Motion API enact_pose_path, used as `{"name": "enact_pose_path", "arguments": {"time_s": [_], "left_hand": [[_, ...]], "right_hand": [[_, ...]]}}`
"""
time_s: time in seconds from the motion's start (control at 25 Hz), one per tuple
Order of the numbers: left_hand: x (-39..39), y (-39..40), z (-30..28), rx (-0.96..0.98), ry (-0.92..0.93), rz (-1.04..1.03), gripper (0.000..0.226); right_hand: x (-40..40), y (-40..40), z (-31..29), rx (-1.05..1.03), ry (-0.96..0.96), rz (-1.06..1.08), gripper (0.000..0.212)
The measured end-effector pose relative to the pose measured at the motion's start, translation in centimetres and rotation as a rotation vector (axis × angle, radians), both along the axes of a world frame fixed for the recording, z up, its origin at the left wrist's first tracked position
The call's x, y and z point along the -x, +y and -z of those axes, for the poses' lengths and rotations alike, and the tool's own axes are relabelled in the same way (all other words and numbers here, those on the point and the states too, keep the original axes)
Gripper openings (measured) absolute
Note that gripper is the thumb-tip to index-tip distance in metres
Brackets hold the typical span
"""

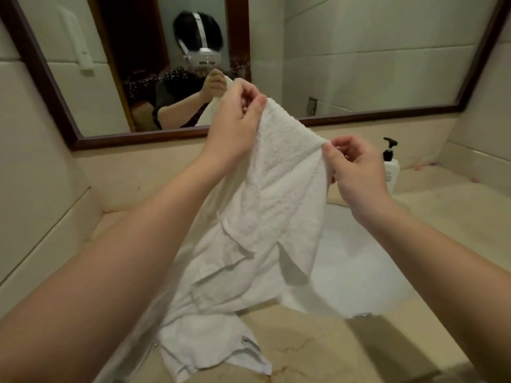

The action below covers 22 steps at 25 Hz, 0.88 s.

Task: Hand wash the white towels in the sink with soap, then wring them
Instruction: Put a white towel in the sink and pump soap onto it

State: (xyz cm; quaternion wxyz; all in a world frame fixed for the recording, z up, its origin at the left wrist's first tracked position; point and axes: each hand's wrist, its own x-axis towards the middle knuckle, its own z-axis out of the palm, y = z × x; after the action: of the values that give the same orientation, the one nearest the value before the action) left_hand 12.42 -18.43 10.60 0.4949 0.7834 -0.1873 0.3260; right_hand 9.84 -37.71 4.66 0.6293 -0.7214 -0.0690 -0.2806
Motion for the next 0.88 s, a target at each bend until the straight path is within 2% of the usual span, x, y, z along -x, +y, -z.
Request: {"name": "enact_pose_path", "arguments": {"time_s": [0.12,0.2,0.4,0.48,0.56,0.68,0.8,0.88], "left_hand": [[-2.3,-4.0,-1.0,0.082,0.050,0.085,0.018],[-3.9,-6.4,-0.7,0.066,0.127,0.146,0.015],[-6.9,-11.7,2.9,0.096,0.305,0.299,0.016],[-7.5,-13.3,4.9,0.070,0.417,0.343,0.013],[-7.6,-14.1,7.0,-0.002,0.524,0.368,0.010],[-6.6,-13.1,9.3,-0.157,0.642,0.405,0.010],[-6.5,-10.8,11.2,-0.436,0.709,0.424,0.024],[-7.0,-9.4,12.4,-0.510,0.721,0.447,0.034]], "right_hand": [[-1.4,-3.5,-0.7,-0.066,0.006,0.085,0.017],[-2.3,-6.0,-0.6,-0.078,0.034,0.132,0.017],[-3.2,-11.2,2.2,-0.030,0.172,0.238,0.016],[-3.3,-12.9,3.4,-0.073,0.201,0.305,0.017],[-3.3,-14.4,5.0,-0.117,0.229,0.315,0.016],[-3.4,-14.4,7.6,-0.109,0.323,0.181,0.011],[-3.4,-12.6,9.5,-0.076,0.411,0.040,0.021],[-3.5,-11.7,10.2,-0.065,0.456,-0.058,0.026]]}}
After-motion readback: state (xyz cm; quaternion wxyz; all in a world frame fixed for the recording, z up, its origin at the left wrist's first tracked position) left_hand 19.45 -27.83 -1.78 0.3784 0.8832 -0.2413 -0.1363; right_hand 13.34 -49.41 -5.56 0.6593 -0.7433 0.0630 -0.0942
